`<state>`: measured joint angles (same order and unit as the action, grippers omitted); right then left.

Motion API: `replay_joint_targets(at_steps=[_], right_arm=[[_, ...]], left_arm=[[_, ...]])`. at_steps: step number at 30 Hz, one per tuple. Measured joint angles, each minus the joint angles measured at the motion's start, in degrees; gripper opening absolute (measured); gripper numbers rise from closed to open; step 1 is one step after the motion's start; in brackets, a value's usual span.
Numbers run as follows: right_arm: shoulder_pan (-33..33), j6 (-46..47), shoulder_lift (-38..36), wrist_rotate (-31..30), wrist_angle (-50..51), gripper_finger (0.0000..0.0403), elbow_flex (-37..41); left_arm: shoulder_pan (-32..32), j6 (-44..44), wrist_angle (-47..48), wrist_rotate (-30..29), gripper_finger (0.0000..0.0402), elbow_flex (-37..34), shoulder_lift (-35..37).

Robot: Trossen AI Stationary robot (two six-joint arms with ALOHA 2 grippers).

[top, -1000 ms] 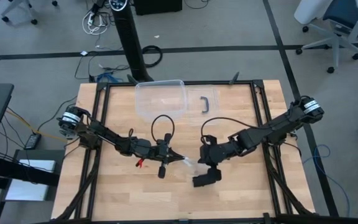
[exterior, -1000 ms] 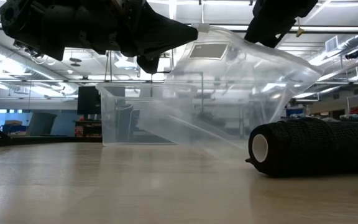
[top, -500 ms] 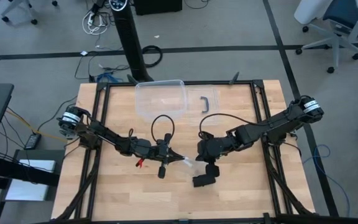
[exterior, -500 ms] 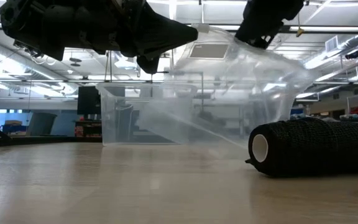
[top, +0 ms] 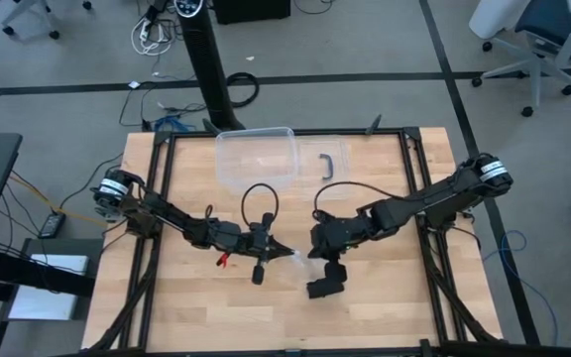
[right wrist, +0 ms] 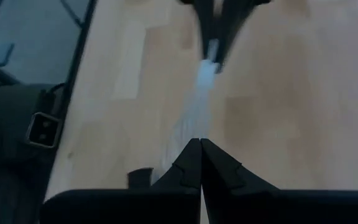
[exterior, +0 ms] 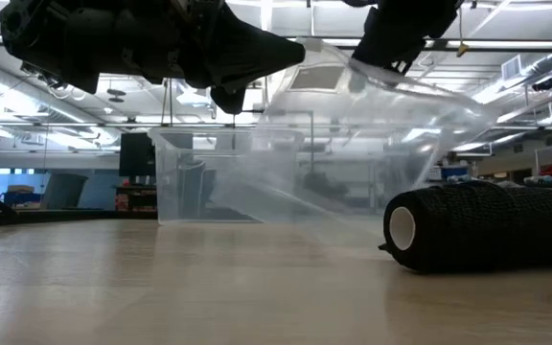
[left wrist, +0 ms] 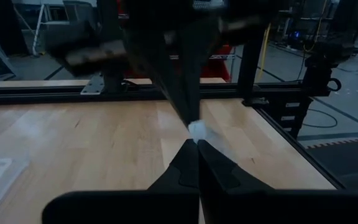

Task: Roll bandage
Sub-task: Open the transparent zip bag

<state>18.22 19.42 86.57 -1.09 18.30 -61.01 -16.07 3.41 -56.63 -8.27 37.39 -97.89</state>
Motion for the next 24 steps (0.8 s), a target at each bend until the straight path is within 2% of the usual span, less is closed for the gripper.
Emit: replay_joint_targets(at_steps=[4, 7, 17, 24], right_arm=[[-0.05, -0.05, 3.20, 3.10, -0.45, 0.0000, 0.00], [-0.03, 0.04, 4.67, 2.99, -0.52, 0.0000, 0.02], [2.22, 0.49, -0.77, -0.98, -2.25, 0.0000, 0.04], [2.07, 1.36, 1.05, -0.23, -1.83, 0.0000, 0.04]], left_arm=[[-0.01, -0.05, -0.01, 0.00, 0.0000, 0.00, 0.00], [-0.01, -0.03, 0.06, -0.02, 0.0000, 0.00, 0.00], [-0.07, 0.03, 0.73, -0.02, 0.0000, 0.00, 0.00], [-0.10, 0.03, 0.41, -0.02, 0.0000, 0.00, 0.00]])
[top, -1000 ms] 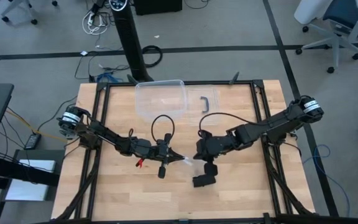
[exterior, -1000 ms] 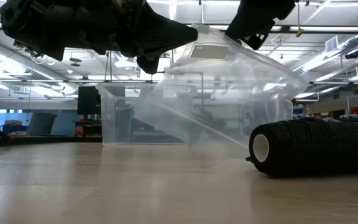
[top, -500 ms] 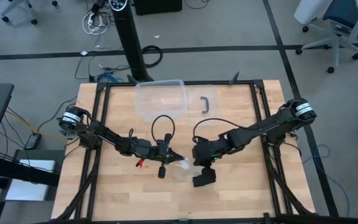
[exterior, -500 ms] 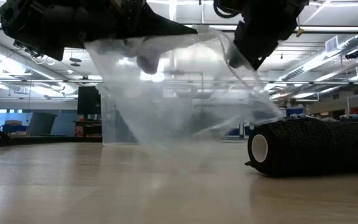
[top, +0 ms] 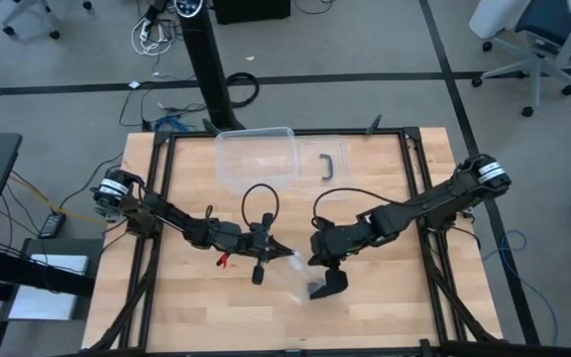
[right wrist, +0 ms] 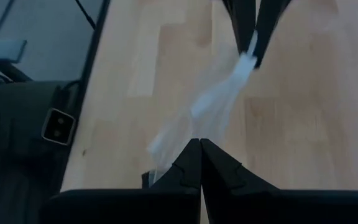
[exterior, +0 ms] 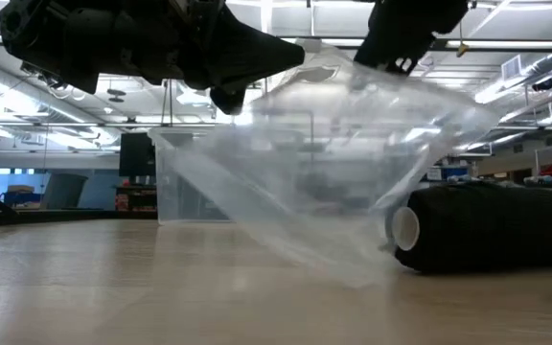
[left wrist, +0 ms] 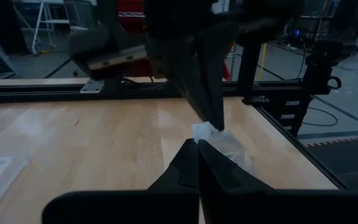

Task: Roll bandage
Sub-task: Open the transparent zip bag

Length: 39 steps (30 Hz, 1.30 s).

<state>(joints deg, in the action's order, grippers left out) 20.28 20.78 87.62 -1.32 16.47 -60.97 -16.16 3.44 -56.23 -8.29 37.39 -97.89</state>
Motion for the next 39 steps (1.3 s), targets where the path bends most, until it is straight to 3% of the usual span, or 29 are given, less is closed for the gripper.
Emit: replay_joint_targets(at_steps=[10, 21, 39], right_arm=[[0.34, 0.34, -2.09, -6.40, 3.68, 0.0000, -0.04], [1.05, 0.80, -1.57, -4.58, 3.53, 0.0000, 0.00], [3.01, 3.21, -1.93, -6.71, 3.97, 0.0000, 0.00]], left_arm=[[-0.02, 0.20, 0.37, -0.02, 0.0000, 0.00, 0.00], [-0.02, 0.22, 0.41, -0.02, 0.0000, 0.00, 0.00], [-0.02, 0.24, 0.48, -0.02, 0.0000, 0.00, 0.00]])
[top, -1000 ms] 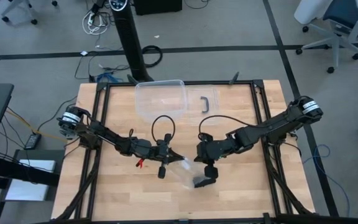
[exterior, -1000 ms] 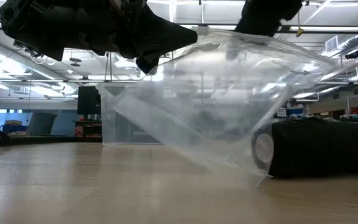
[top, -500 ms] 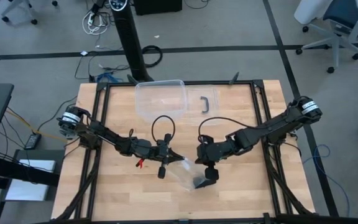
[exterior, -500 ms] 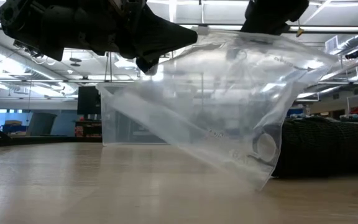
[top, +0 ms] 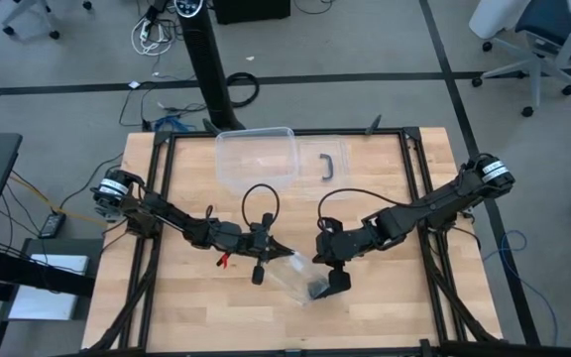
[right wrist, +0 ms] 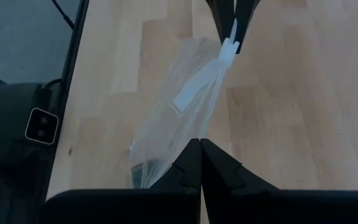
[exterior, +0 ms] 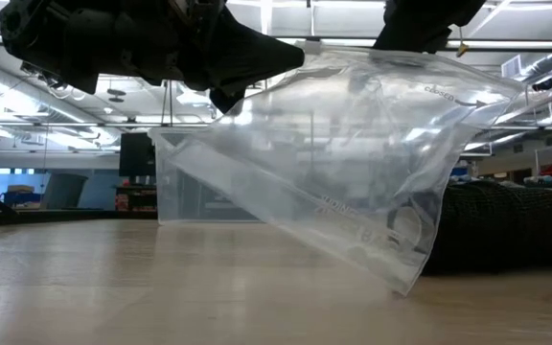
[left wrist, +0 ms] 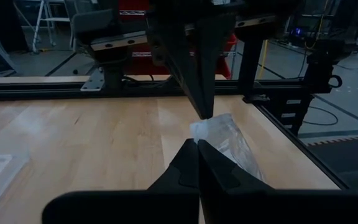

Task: Roll bandage
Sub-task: Open the transparent zip bag

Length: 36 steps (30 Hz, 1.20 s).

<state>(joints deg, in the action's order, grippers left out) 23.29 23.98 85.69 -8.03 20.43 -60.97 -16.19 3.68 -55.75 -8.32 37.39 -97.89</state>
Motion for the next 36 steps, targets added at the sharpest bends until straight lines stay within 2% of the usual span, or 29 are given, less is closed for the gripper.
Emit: replay_joint_targets(at_steps=[25, 33, 36], right_arm=[[-1.08, 4.51, 1.38, 3.50, -2.27, 0.0005, -0.04], [-2.40, 3.87, 2.62, 3.93, -2.72, 0.0079, 0.00], [-2.53, 2.61, 2.62, 6.00, -4.46, 0.0108, 0.00]], left_arm=[[0.00, 0.00, -0.07, 0.00, 0.0000, 0.00, 0.00], [0.00, 0.02, -0.11, -0.04, 0.0000, 0.00, 0.00], [-0.02, 0.00, -0.08, -0.04, 0.0000, 0.00, 0.00]])
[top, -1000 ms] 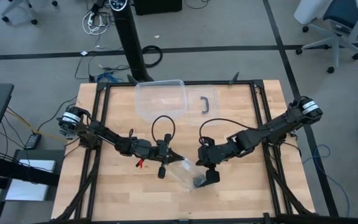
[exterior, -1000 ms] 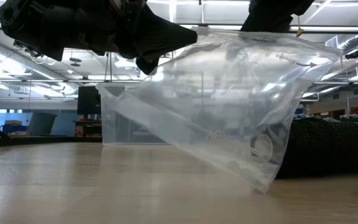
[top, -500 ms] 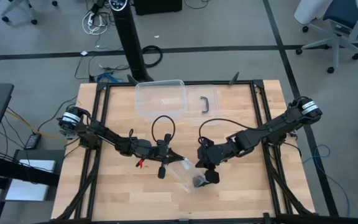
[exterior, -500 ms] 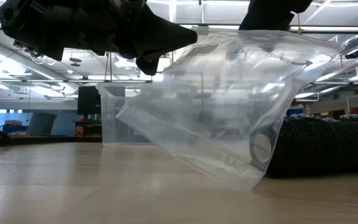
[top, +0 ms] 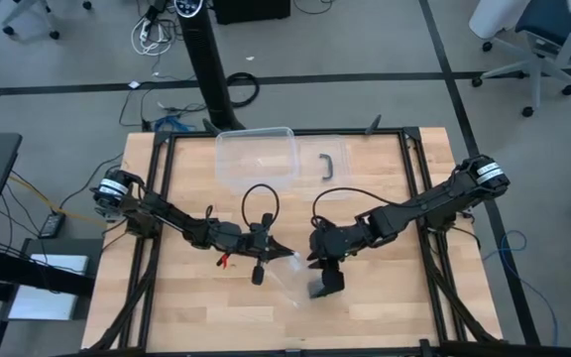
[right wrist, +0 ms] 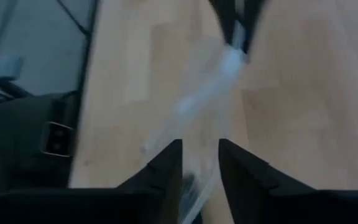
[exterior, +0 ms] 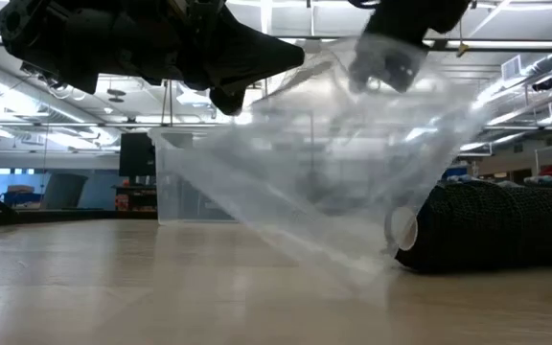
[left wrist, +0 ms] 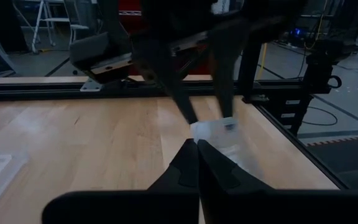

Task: Roll bandage
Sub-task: Open the transparent zip bag

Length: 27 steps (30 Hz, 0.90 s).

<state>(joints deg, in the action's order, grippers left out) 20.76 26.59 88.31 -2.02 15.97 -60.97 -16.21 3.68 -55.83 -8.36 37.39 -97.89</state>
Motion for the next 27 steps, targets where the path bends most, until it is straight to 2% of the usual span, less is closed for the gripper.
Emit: replay_joint_targets(at_steps=[3, 6, 14, 18, 27], right_arm=[[-0.03, -2.08, 0.49, 3.95, -2.87, 0.0123, -0.05], [0.03, -2.71, 0.51, 6.03, -4.26, 0.0119, -0.03], [0.19, -3.84, 0.50, 3.83, -3.59, 0.0043, -0.04], [0.12, -3.79, 0.61, 5.20, -3.68, 0.0022, -0.03], [-0.22, -4.34, 0.24, 5.76, -1.84, 0.0033, -0.02]], left_arm=[[-0.03, 0.00, 0.11, 0.03, 0.0000, 0.00, 0.00], [-0.02, 0.00, 0.29, 0.02, 0.0000, 0.00, -0.02], [-0.02, 0.00, 0.50, 0.00, 0.0000, 0.00, -0.03], [-0.04, 0.02, 0.39, 0.07, 0.0000, 0.00, -0.03], [-0.04, 0.02, 0.49, 0.04, 0.0000, 0.00, -0.02]])
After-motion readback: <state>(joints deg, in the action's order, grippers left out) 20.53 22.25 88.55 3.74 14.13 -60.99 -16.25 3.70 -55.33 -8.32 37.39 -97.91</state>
